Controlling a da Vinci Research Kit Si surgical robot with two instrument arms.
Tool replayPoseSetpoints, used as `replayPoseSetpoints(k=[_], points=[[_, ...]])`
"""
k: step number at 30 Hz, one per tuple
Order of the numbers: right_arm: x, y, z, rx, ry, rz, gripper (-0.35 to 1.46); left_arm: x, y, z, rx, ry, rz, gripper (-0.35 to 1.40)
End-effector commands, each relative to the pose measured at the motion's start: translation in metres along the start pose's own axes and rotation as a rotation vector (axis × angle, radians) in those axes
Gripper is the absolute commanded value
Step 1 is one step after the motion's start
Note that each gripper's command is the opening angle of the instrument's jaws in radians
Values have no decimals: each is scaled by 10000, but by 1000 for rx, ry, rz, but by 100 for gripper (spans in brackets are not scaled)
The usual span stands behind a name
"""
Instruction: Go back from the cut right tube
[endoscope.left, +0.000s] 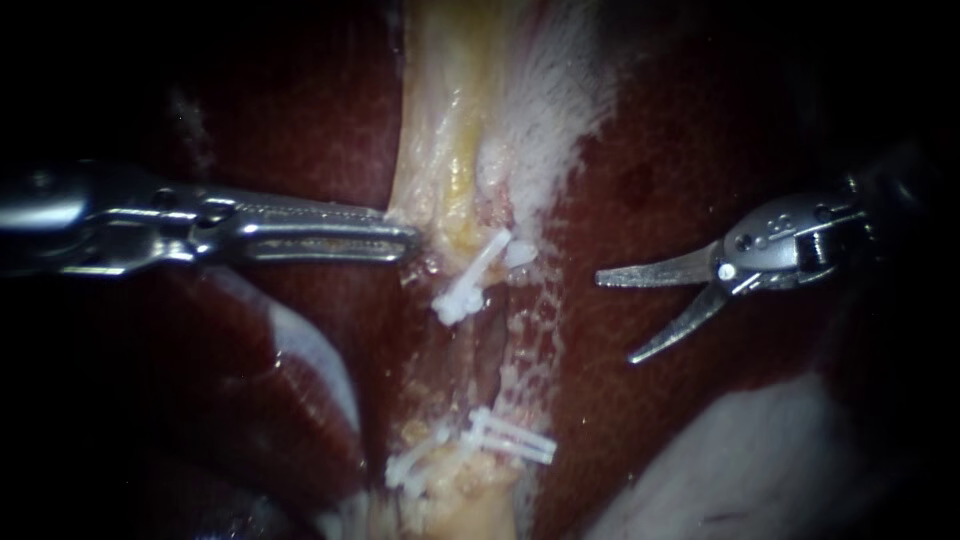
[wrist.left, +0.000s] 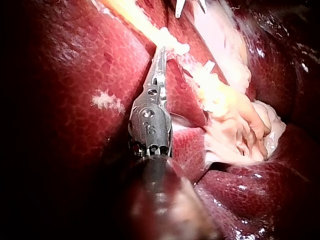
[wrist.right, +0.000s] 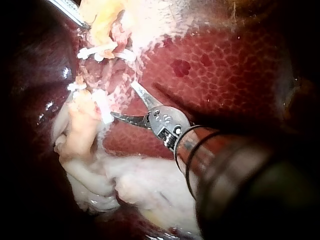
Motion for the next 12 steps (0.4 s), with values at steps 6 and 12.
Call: replayPoseSetpoints(k=[6,12], points=[[0,0,0,0,0,0,143,0,0,0,-1,0,-1,-35],[0,0,-1,0,0,0,143,1,0,0,0,0,-1,-35]])
